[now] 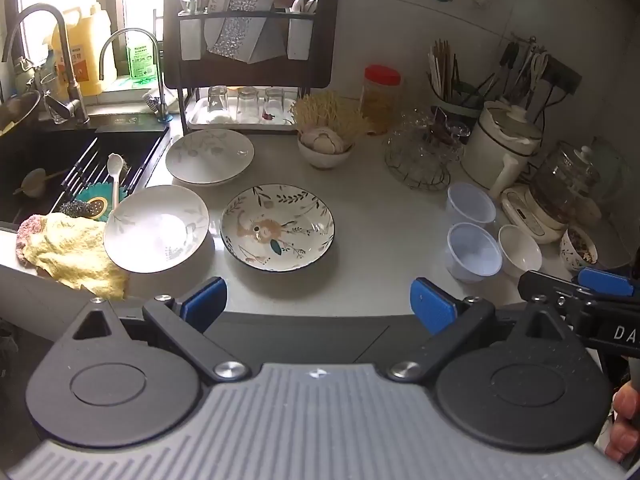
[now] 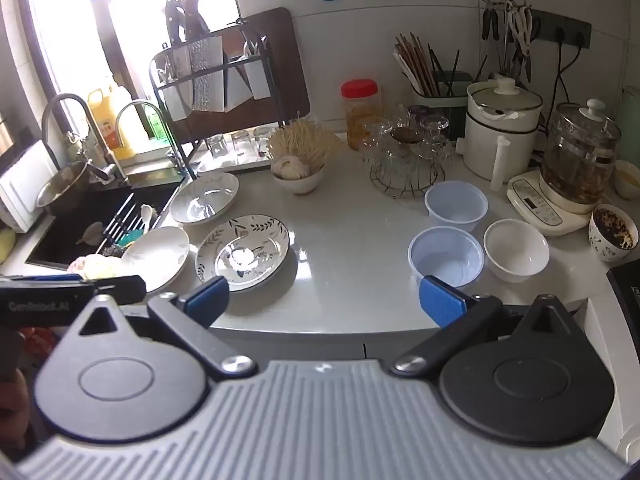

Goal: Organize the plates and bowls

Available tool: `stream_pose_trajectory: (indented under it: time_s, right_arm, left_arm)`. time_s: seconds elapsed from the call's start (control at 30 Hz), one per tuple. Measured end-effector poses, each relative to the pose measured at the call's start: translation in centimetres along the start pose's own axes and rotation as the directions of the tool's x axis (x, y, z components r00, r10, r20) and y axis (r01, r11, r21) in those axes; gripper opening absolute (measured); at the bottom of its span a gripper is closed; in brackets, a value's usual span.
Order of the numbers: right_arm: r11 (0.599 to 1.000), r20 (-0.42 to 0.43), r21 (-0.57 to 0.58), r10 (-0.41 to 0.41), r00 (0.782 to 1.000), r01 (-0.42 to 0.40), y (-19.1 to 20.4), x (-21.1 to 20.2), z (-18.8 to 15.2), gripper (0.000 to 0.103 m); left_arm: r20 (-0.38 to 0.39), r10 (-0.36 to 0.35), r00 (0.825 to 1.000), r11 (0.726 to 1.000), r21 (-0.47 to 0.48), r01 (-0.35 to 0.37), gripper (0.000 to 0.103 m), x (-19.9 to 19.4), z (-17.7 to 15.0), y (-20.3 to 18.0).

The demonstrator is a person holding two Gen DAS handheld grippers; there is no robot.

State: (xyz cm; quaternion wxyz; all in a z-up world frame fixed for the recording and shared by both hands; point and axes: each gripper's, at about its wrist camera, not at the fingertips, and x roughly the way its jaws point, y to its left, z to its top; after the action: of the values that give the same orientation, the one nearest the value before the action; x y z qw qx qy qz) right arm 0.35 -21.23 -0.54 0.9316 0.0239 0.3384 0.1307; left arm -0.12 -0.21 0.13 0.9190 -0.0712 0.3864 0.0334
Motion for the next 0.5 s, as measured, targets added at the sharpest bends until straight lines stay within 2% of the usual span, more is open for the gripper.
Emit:
stream_pose_trajectory:
  time_s: [0.1, 0.13, 0.33, 0.5]
  right_arm:
    - [1.000, -0.005, 0.015, 0.004, 1.000, -0.004, 0.5, -0.1, 0.5, 0.103]
    - [0.999, -0.015, 0.044, 0.031, 0.999, -0.030, -0.4, 0.2, 0.4, 0.103]
    - [0.999, -0.012, 0.048, 0.024, 1.000, -0.024, -1.1, 0.3, -0.8, 0.103]
    - [0.998, -0.025, 0.053, 0.020, 0.999, -0.018, -0.7, 0.4, -0.1, 0.103]
  left_arm:
    - [0.012, 0.000, 1.000, 1.000, 0.009, 0.000, 0.100, -0.1, -0.7, -0.7]
    - [0.011, -0.010, 1.000, 1.000, -0.008, 0.010, 0.100, -0.3, -0.5, -0.4]
    - [-0.012, -0.015, 1.000, 1.000, -0.014, 0.015, 0.100, 0.4, 0.2, -0.2]
    - [-0.014, -0.016, 1.000, 1.000, -0.012, 0.016, 0.100, 0.6, 0.4, -0.5]
